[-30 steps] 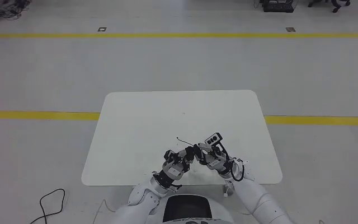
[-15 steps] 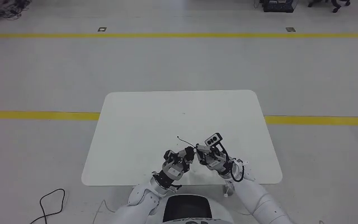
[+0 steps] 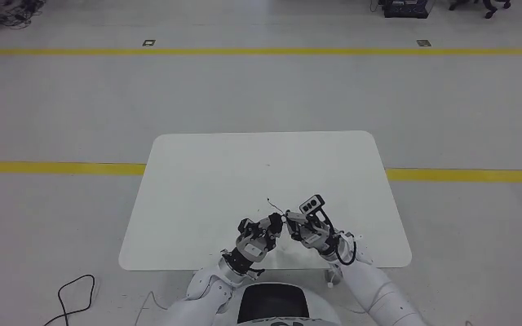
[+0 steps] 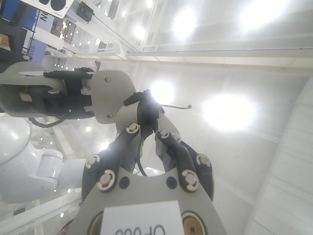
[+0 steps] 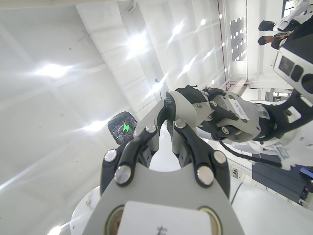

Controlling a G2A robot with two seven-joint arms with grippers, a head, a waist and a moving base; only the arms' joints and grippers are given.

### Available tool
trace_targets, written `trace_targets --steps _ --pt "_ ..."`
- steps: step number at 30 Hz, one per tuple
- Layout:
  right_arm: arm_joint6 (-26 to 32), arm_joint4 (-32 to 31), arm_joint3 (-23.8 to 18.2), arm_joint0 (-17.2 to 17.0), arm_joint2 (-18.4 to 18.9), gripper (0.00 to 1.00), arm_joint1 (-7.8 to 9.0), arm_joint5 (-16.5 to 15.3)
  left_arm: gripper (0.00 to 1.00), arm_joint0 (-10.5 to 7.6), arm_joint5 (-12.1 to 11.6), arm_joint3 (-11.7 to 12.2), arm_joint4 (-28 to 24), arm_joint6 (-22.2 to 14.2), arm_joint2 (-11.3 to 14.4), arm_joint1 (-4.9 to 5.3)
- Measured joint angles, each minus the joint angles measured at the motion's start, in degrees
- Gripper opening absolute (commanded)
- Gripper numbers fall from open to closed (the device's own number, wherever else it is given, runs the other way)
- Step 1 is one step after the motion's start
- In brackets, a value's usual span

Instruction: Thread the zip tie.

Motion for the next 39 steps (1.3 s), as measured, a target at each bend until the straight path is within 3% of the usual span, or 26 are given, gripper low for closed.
trace_targets --steps 39 --pt "-0.35 -3.14 3.29 0.38 0.55 0.0 -0.25 0.16 0.0 -0.01 -0.09 0.01 0.12 0.1 0.09 0.04"
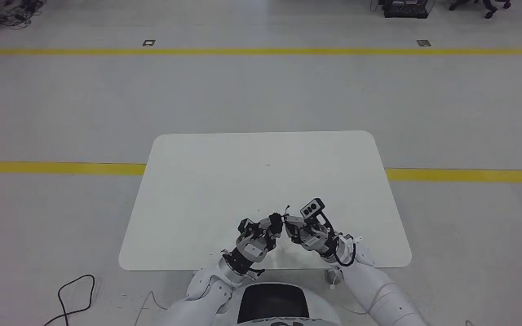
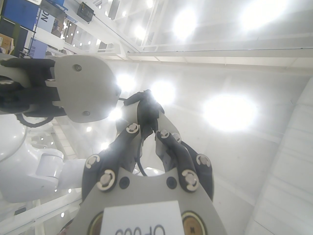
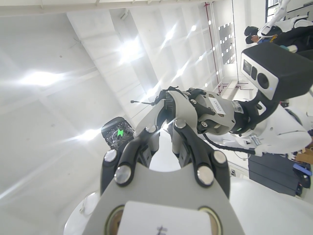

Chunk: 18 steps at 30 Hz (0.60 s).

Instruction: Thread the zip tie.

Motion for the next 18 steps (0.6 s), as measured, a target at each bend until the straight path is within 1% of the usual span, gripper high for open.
trace_targets --steps 18 --pt "-0.29 -1.05 1.52 0.55 -0.11 0.0 -0.27 0.15 0.0 0.0 0.0 0.0 0.0 0.0 0.0 0.0"
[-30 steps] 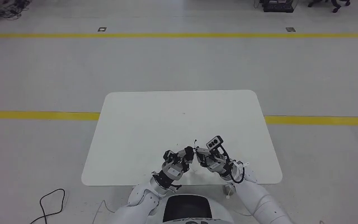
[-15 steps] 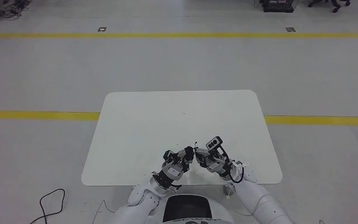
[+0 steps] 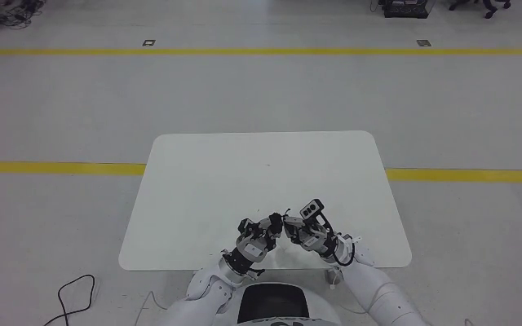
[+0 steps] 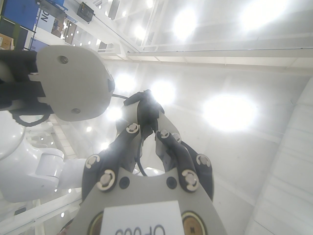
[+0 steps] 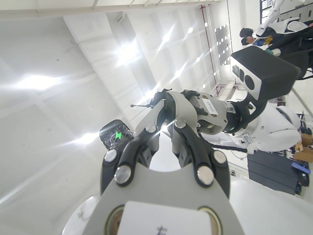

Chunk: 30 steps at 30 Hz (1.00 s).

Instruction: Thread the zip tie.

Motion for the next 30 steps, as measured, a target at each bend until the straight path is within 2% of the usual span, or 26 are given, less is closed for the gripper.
trace_targets --steps 30 --pt "-0.41 -1.38 1.56 0.46 -0.27 0.0 -0.36 0.34 0.0 0.0 0.0 0.0 0.0 0.0 0.0 0.0"
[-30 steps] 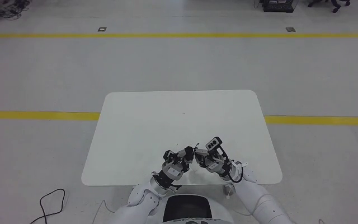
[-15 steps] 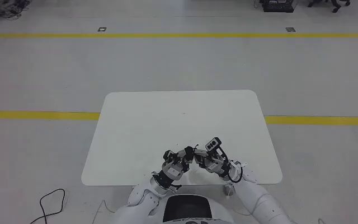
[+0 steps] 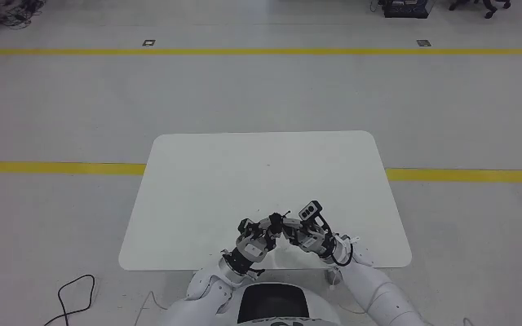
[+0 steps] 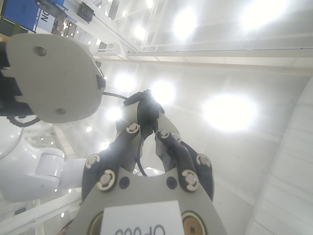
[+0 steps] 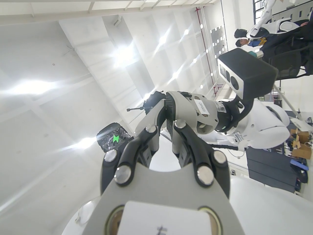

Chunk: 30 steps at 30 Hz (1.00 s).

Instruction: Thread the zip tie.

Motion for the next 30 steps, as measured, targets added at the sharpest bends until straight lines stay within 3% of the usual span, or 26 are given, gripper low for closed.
trace_targets --steps 30 --pt "-0.27 -0.99 1.06 0.27 -0.18 0.0 -0.25 0.38 0.0 0.0 0.0 0.0 0.0 0.0 0.0 0.0"
